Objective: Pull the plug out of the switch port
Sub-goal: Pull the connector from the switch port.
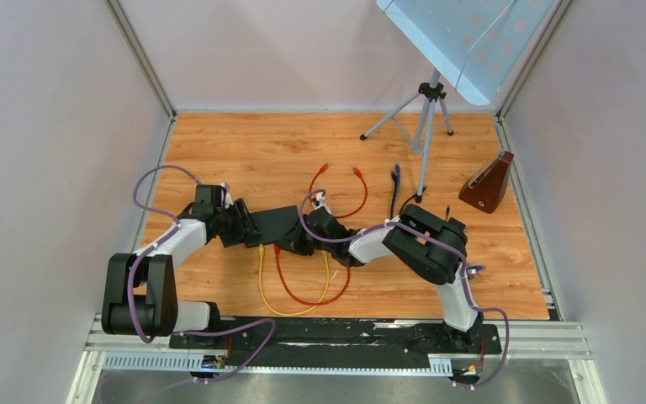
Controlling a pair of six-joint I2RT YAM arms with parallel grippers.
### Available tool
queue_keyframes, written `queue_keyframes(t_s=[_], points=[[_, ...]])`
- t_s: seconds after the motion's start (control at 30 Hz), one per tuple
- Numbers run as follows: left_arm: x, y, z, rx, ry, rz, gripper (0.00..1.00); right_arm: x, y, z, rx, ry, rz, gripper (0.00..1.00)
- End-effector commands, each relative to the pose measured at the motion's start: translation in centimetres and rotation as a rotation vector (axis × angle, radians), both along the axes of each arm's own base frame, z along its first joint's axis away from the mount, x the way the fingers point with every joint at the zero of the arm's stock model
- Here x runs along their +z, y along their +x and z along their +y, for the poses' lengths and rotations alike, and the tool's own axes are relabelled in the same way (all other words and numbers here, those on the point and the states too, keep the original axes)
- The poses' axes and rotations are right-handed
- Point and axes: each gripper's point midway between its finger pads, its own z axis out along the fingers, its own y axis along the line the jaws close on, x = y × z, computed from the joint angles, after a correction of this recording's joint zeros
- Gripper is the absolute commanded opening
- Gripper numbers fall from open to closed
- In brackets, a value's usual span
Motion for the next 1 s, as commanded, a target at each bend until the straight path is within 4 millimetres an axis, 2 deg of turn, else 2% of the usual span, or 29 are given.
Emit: queue_keyframes(t_s=[0.0, 0.33, 0.6, 0.8, 0.97], points=[[0.3, 0.1, -0.2, -0.015, -0.002, -0.006, 0.64, -0.8, -1.2, -1.0, 0.081, -0.081, -0.031, 0.00], [0.0, 0.1, 0.0, -0.006, 0.004, -0.001, 0.64, -0.6, -1.9, -1.4, 0.145, -0.127, -0.066, 0.00], [-0.2, 0.1, 0.0, -0.007, 0.006, 0.006, 0.64, 0.4, -2.8, -1.1, 0.225, -0.142, -0.077, 0.00], [-0.3, 0.2, -0.1, -0.005, -0.002, 0.008, 0.63, 1.6, -2.7, -0.9, 0.262, -0.172, -0.104, 0.00], [-0.2, 0.2, -0.1, -0.004, -0.004, 0.004, 0.63, 1.0, -3.4, -0.6, 0.328, -0.189, -0.079, 0.00]])
